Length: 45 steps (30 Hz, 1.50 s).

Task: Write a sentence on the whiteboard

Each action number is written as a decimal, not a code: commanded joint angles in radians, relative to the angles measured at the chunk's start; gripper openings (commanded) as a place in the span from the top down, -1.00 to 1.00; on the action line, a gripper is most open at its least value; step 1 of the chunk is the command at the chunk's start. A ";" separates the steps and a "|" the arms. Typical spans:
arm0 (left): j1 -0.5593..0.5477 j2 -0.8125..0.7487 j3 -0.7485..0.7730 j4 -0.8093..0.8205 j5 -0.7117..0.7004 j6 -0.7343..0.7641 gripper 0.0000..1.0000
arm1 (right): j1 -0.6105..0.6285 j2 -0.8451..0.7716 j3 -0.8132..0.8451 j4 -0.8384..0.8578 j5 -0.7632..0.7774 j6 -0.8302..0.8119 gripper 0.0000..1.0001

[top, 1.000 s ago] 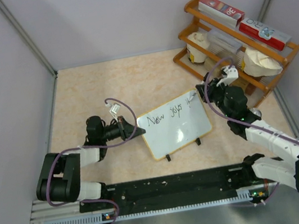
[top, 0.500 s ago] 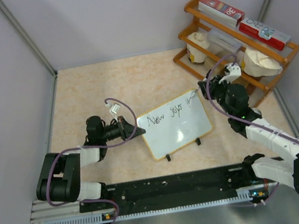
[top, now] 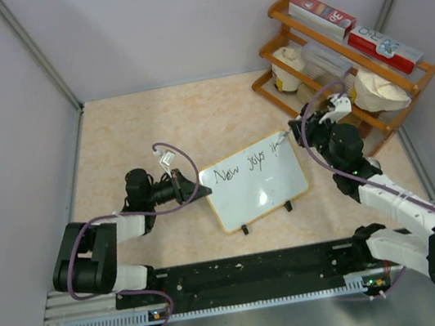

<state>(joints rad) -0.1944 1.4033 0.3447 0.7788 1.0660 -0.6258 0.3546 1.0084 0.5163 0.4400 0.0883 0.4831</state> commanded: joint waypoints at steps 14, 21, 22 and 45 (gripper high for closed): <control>-0.010 0.005 0.002 0.020 0.058 0.041 1.00 | -0.017 -0.086 -0.068 -0.009 -0.010 0.012 1.00; -0.010 0.005 0.004 0.020 0.058 0.041 1.00 | -0.017 -0.244 -0.059 -0.027 -0.045 0.020 1.00; -0.010 0.006 0.004 0.020 0.058 0.043 1.00 | -0.017 -0.255 -0.062 -0.027 -0.053 0.017 1.00; -0.010 0.008 0.004 0.020 0.058 0.041 1.00 | 0.375 -0.146 -0.019 0.029 0.050 -0.106 1.00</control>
<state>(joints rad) -0.1944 1.4033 0.3447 0.7792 1.0657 -0.6250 0.6540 0.8398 0.4416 0.3973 0.0635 0.4183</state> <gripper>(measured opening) 0.038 0.105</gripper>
